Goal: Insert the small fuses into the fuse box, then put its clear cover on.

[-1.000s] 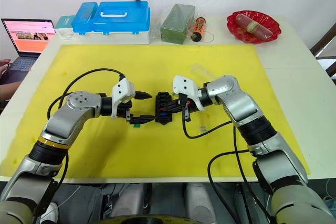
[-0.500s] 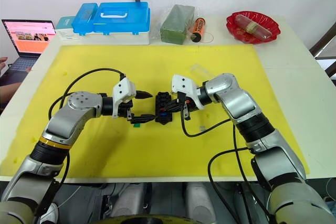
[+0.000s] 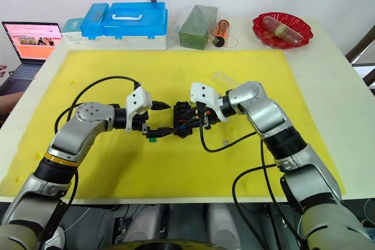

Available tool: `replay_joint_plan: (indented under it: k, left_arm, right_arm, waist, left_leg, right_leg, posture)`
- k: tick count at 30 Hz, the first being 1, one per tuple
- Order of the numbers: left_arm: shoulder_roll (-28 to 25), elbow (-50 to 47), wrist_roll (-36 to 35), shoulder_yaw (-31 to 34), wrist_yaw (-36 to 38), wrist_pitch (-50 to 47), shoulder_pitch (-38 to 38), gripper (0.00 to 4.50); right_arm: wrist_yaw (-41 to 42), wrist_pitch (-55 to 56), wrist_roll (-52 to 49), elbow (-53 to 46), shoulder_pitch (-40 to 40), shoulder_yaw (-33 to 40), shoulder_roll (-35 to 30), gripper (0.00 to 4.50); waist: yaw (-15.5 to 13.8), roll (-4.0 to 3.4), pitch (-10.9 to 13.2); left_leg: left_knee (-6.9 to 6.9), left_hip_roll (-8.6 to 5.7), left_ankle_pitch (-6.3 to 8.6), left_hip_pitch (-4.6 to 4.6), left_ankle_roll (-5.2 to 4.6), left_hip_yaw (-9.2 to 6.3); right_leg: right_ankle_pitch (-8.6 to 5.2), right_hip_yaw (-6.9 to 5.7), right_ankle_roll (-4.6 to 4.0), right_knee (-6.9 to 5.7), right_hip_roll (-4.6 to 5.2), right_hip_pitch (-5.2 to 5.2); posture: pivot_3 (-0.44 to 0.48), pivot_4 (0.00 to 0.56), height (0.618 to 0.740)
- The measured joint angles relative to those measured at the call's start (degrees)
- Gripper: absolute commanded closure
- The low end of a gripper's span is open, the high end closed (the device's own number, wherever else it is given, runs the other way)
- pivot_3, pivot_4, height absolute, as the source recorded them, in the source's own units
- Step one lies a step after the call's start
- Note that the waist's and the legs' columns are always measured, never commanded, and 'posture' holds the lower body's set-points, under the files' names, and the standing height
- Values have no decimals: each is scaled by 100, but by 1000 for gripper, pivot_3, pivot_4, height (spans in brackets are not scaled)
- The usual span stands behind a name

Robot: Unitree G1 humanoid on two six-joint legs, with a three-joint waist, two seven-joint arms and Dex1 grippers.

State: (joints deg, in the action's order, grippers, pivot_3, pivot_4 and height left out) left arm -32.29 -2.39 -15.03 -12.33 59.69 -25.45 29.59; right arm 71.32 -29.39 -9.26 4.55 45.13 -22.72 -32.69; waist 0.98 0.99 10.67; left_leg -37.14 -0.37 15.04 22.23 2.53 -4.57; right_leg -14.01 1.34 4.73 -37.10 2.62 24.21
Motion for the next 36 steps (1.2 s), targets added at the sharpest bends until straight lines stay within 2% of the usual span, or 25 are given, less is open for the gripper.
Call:
replay_joint_plan:
  k: [17,32,35,36]
  left_arm:
    - [57,8,58,0,-5,2,1,0]
    - [49,10,74,1,-9,-4,50,0]
    - [49,10,74,1,-9,-6,59,0]
    - [50,10,74,1,-7,-7,60,0]
  right_arm:
    - [-1,-777,-276,-477,141,164,-37,3129]
    - [-208,-600,-225,-532,-201,155,-209,3129]
    - [-255,-748,-432,-582,-228,411,-205,3129]
    - [-275,-813,-520,-651,-232,523,-205,3320]
  waist:
    - [-1,0,0]
    - [-1,0,0]
    - [-1,0,0]
    - [-3,0,0]
  left_leg:
    - [0,0,0,3,0,-1]
    - [0,-1,0,3,0,0]
    - [1,0,0,3,0,-1]
    - [0,0,0,4,0,-1]
  right_leg:
    - [0,0,0,1,1,2]
    - [0,0,0,1,1,2]
    - [0,0,0,1,0,3]
    - [0,0,0,1,0,3]
  posture:
    - [0,150,740]
    - [0,150,740]
    - [0,150,740]
    - [0,150,740]
